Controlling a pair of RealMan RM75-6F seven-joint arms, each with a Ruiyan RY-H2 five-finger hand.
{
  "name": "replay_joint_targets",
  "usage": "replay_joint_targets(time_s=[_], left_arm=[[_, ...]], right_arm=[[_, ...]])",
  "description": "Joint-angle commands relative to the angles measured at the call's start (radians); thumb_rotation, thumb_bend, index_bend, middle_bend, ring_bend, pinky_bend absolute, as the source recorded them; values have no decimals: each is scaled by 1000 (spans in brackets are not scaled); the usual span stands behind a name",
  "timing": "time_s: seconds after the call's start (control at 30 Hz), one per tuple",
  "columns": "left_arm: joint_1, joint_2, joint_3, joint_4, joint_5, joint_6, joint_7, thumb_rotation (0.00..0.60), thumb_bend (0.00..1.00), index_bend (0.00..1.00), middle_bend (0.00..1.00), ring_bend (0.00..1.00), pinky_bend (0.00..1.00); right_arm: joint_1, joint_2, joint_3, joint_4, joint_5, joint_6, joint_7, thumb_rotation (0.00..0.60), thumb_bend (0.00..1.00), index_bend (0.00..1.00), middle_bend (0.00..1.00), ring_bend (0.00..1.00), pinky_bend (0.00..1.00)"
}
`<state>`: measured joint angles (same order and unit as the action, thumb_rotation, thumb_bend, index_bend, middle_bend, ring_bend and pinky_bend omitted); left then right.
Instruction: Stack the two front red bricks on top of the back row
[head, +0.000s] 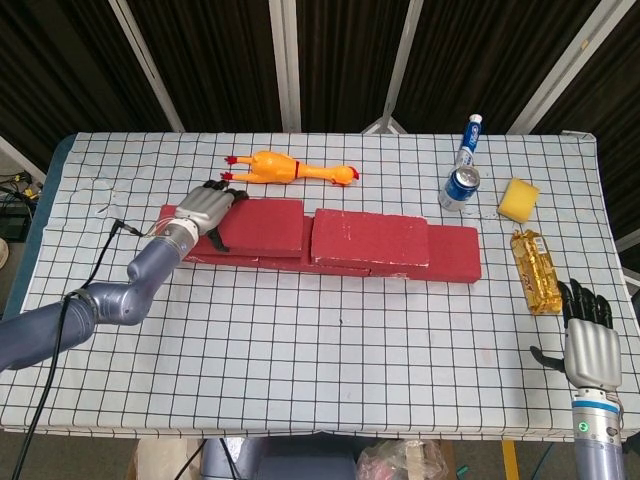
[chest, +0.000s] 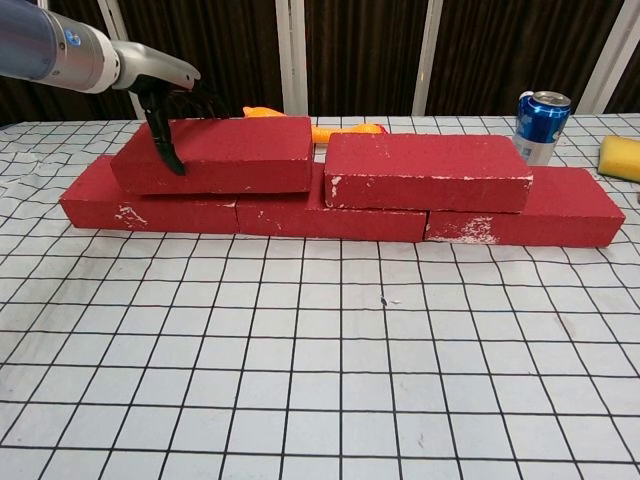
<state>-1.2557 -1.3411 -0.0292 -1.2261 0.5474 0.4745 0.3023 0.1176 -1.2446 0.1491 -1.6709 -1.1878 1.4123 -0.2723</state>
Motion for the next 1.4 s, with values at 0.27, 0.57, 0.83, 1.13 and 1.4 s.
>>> replay_joint_targets(time_s=[0.27, 0.57, 0.83, 1.13, 1.4], left_arm=[[-14, -8, 12, 1, 1, 8, -6, 600, 0, 311, 236, 0, 38], [-26, -18, 25, 7, -8, 15, -6, 600, 0, 311, 233, 0, 38], [-33, -24, 34, 8, -17, 18, -5, 600, 0, 311, 230, 0, 38], [-42, -34, 38, 13, -21, 20, -5, 600, 0, 311, 226, 0, 38], [-50, -41, 47, 14, -30, 22, 3, 600, 0, 305, 207, 0, 38]], right_arm=[[-1, 2, 2, -4, 3, 2, 2, 600, 162, 26, 0, 0, 0], [-2, 3, 3, -5, 5, 3, 4, 600, 162, 26, 0, 0, 0], [-2, 4, 3, -7, 6, 0, 5, 600, 161, 26, 0, 0, 0], [-2, 5, 4, -8, 8, 1, 6, 600, 162, 26, 0, 0, 0], [-2, 7, 4, -8, 9, 0, 10, 600, 162, 26, 0, 0, 0]])
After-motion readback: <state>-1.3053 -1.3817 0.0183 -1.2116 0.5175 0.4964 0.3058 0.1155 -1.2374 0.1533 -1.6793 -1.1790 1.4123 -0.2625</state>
